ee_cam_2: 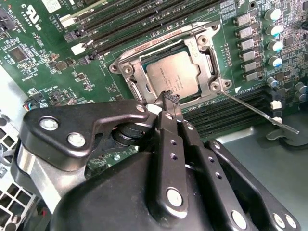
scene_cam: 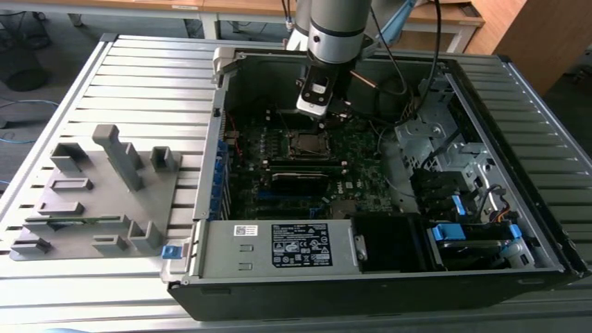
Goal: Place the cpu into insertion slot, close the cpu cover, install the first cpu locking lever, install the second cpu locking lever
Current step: 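Close the cpu cover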
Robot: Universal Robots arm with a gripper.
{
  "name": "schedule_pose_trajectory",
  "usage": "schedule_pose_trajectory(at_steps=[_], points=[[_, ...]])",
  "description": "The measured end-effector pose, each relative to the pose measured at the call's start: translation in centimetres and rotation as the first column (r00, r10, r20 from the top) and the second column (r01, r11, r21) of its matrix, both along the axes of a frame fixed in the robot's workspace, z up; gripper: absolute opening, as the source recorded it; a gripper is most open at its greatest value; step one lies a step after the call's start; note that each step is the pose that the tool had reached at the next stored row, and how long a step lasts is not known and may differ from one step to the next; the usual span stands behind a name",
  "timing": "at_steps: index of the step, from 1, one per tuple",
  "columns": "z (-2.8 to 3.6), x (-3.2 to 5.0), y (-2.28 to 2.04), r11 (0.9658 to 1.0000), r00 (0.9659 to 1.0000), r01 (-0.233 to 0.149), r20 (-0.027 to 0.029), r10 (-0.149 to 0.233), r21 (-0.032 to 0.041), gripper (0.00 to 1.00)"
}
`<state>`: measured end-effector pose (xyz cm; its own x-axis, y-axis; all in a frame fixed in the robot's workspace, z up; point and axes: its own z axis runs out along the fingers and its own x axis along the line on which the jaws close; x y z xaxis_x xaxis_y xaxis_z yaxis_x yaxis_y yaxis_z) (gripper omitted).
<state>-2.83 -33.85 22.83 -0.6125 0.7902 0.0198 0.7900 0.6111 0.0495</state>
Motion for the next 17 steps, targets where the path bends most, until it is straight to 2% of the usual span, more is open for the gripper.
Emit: schedule_pose_trajectory(at_steps=[7,17], points=[[0.00,0.00,0.00,1.0000,1.0000,-0.007,0.0000,0.007,0.0000,0.11],[0.00,0.00,0.00,0.9972,0.9972,-0.074,0.0000,0.074,0.0000,0.11]])
